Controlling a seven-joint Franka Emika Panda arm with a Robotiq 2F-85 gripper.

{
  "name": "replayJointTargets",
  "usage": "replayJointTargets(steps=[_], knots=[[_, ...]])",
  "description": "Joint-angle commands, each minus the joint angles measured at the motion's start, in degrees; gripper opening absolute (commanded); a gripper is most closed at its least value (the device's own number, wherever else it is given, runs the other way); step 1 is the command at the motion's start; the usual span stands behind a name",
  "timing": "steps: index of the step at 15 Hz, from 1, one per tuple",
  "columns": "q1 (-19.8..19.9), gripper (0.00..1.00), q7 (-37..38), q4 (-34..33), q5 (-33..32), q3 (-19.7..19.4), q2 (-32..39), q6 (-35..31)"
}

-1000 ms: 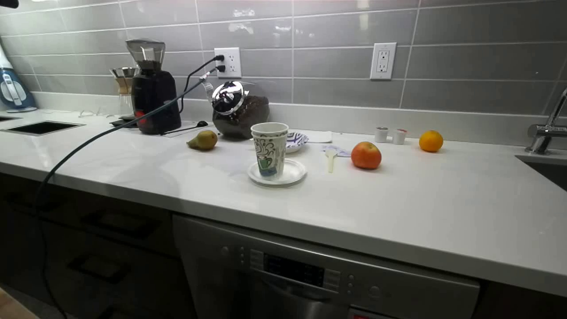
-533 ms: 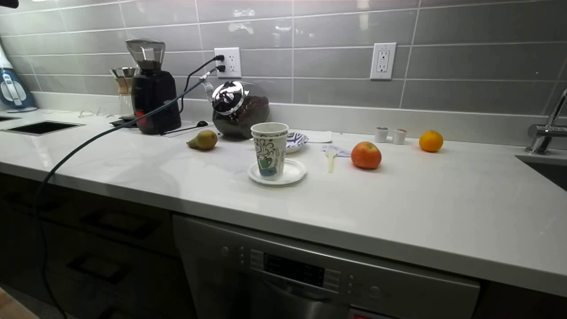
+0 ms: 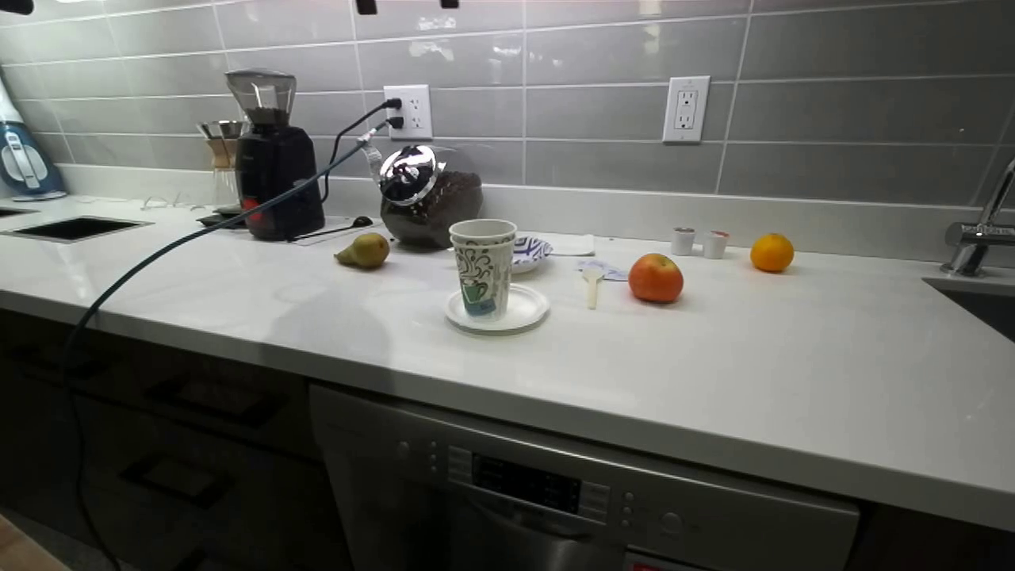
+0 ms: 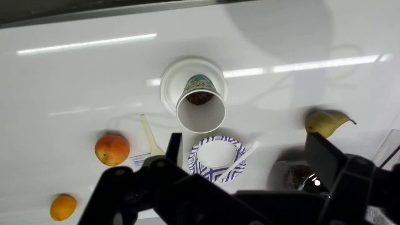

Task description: Put the spoon inside the bowl

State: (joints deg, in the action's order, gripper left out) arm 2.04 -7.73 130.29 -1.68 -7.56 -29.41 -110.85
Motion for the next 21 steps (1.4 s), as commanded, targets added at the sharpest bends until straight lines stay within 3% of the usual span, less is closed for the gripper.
replayJointTargets(steps=[1, 6, 8, 9, 12, 17, 21], knots=[[0.2, 1.0, -9.7, -1.6, 4.1, -6.3, 5.9, -7.3], [1.5, 1.0, -16.9, -2.9, 7.4, -12.1, 16.7, -25.0], [1.5, 1.0, -17.1, -3.8, 12.2, -13.5, 22.0, -31.8], [3.0, 1.0, -15.5, -0.5, 8.1, -11.2, 16.2, -28.5], [3.6, 1.0, -15.9, -2.1, 10.5, -11.3, 21.5, -31.9], [3.8, 1.0, -16.3, -3.9, 11.6, -11.2, 23.1, -32.7], [2.3, 1.0, -31.2, -6.2, 22.6, -11.3, 26.5, -31.8]])
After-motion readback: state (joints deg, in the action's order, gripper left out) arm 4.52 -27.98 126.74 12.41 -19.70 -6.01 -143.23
